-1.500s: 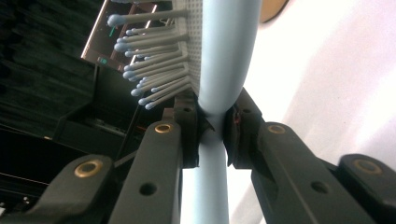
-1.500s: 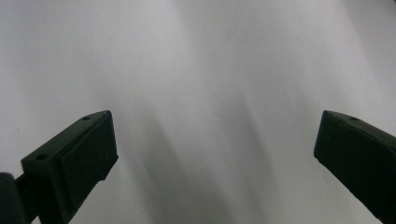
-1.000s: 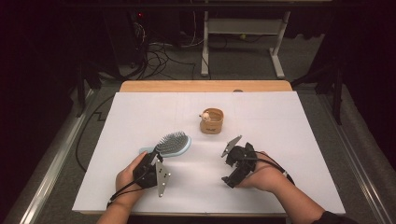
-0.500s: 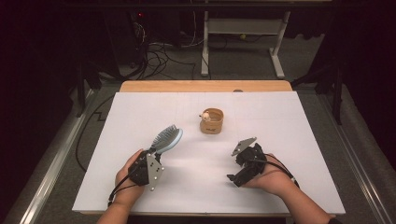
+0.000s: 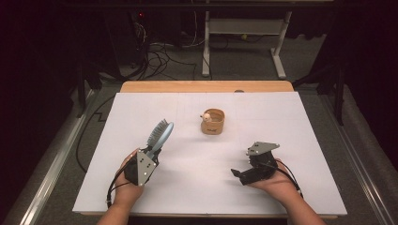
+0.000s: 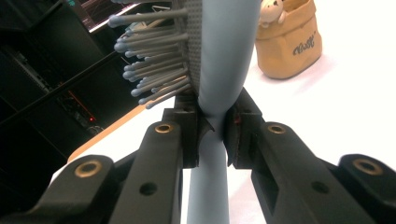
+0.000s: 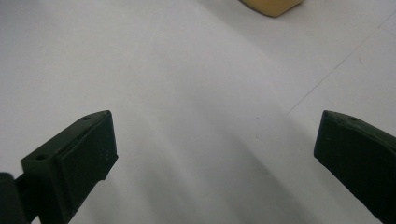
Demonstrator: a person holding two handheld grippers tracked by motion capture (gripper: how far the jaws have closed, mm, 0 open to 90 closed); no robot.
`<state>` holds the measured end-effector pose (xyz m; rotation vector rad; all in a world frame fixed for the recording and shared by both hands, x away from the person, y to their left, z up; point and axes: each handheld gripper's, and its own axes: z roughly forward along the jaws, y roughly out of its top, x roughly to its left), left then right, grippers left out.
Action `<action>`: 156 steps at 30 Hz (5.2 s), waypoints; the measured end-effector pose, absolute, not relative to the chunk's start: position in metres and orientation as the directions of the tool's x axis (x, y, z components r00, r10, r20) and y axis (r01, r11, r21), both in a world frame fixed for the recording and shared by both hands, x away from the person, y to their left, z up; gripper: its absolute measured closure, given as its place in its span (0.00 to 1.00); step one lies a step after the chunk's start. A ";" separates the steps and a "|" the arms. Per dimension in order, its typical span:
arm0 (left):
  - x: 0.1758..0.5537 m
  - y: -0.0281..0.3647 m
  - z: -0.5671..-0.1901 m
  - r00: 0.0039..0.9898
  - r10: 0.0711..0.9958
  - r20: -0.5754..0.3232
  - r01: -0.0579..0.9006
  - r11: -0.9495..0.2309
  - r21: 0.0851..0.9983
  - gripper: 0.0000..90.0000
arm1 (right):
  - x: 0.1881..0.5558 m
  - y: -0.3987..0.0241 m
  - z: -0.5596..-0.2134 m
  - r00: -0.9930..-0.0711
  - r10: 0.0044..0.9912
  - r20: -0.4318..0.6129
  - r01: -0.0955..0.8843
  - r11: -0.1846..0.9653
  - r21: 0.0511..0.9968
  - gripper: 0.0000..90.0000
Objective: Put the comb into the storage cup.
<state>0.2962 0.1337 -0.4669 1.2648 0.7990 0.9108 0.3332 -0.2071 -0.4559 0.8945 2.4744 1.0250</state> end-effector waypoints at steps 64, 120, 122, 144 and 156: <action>0.283 0.110 -0.451 0.558 0.782 -0.277 0.033 0.312 0.950 0.86 | 0.317 -0.186 -0.437 -0.702 0.711 0.045 0.245 0.182 0.952 0.00; 0.284 0.049 -0.460 0.607 0.763 -0.221 0.036 0.251 0.967 0.86 | 0.314 -0.110 -0.382 -0.802 0.596 0.041 0.140 0.120 0.983 0.00; 0.283 0.048 -0.460 0.611 0.762 -0.217 0.036 0.247 0.968 0.86 | 0.314 -0.109 -0.380 -0.802 0.596 0.039 0.136 0.119 0.984 0.00; 0.282 0.046 -0.457 0.613 0.760 -0.216 0.027 0.253 0.967 0.86 | 0.321 -0.102 -0.380 -0.815 0.571 0.102 0.177 0.077 0.981 0.13; 0.283 0.045 -0.457 0.605 0.765 -0.220 0.024 0.259 0.966 0.86 | 0.320 -0.102 -0.380 -0.820 0.559 0.123 0.193 0.067 0.979 0.21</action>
